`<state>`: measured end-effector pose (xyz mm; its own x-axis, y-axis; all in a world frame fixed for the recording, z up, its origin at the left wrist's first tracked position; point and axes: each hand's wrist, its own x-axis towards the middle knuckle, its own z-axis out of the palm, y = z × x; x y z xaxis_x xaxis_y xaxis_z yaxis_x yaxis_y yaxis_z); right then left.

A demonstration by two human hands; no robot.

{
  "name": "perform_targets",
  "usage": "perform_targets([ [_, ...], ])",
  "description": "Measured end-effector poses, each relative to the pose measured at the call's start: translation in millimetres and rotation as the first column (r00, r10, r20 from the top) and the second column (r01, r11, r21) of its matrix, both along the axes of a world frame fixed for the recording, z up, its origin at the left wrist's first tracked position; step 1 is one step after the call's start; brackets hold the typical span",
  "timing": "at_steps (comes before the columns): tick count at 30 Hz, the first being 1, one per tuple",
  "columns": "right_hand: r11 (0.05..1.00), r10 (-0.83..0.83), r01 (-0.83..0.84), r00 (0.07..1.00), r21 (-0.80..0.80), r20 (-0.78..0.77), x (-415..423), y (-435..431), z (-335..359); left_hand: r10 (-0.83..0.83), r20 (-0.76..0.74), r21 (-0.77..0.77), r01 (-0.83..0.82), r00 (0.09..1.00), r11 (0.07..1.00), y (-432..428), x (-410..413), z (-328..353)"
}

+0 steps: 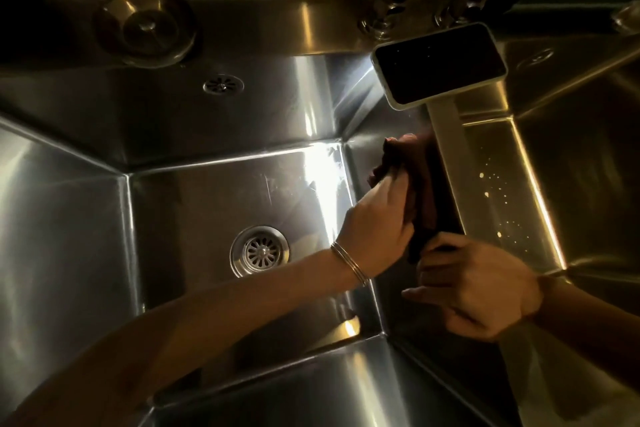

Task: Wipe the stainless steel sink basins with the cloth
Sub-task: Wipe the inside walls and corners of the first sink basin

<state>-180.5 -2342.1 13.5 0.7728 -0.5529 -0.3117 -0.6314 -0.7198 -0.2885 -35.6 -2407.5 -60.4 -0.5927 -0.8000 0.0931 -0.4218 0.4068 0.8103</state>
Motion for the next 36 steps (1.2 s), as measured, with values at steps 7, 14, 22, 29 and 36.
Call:
perform_targets([
  [7, 1.000, 0.018, -0.018, 1.000, -0.002, -0.006, 0, -1, 0, -0.227, 0.255, -0.241, 0.289, 0.940, 0.927, 6, 19, -83],
  [14, 0.998, 0.042, -0.043, 0.999, -0.054, -0.026, 0, -2, -2, -0.306, 0.661, -0.100, 0.484, 0.685, 0.869, -48, 45, -175],
  [22, 0.991, 0.080, -0.081, 0.997, -0.103, -0.013, 2, -4, 0, -0.041, 0.745, -0.039, 0.106, 0.666, 0.994, -78, 181, -189],
  [29, 0.992, 0.087, -0.093, 0.993, -0.085, -0.075, 3, -2, 2, -0.040, 0.907, 0.147, -0.227, 0.419, 0.963, -16, 270, -166],
  [36, 0.983, 0.074, -0.083, 0.995, -0.161, -0.066, 3, 0, -2, -0.394, 0.855, 0.349, 0.188, 0.336, 0.918, 73, 223, -143],
])
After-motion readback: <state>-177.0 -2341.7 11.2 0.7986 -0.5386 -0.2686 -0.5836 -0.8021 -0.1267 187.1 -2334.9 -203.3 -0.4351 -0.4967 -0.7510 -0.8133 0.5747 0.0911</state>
